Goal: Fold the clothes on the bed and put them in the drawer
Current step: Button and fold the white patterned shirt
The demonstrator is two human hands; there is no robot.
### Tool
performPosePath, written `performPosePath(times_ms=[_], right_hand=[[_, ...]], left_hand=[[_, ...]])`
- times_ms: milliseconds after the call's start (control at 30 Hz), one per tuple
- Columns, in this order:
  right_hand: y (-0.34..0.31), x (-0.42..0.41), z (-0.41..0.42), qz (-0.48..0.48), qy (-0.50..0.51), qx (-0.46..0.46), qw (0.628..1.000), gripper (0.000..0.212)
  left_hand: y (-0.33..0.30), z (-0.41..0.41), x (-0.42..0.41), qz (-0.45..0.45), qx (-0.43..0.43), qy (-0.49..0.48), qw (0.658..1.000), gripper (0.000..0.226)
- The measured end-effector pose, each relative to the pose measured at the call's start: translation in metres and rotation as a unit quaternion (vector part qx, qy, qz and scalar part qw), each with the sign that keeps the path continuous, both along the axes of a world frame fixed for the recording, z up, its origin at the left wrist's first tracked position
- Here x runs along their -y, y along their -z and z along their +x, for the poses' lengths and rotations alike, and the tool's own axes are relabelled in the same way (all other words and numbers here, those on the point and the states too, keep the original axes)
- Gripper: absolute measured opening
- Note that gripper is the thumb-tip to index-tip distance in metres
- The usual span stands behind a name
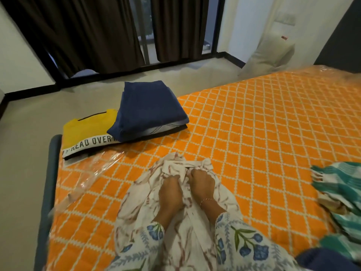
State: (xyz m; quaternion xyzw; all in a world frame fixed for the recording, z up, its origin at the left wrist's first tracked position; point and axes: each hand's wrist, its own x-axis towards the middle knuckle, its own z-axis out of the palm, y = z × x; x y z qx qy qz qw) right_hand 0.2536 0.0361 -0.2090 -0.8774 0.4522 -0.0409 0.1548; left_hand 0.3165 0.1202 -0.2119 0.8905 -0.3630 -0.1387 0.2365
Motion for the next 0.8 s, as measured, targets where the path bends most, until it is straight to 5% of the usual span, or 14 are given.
performPosePath(times_ms=[200,300,467,633,800], right_hand=[[0.001,0.002,-0.004,0.082,0.189,0.123,0.971,0.010],[0.000,0.000,-0.004,0.130,0.272,0.202,0.932,0.013],[0.008,0.003,-0.003,0.160,0.281,0.257,0.911,0.016],[0.012,0.006,-0.004,0.195,0.284,0.314,0.885,0.017],[0.019,0.005,-0.003,0.280,0.305,0.366,0.834,0.023]], left_hand=[[-0.007,0.004,0.034,0.120,0.100,0.042,0.987,0.023],[-0.014,0.009,0.043,0.106,0.154,0.068,0.980,0.014],[-0.010,0.008,0.049,0.174,0.163,0.203,0.950,0.024],[-0.012,0.009,0.044,0.108,0.145,0.110,0.977,0.013],[-0.008,0.005,0.056,0.178,0.138,0.095,0.970,0.025]])
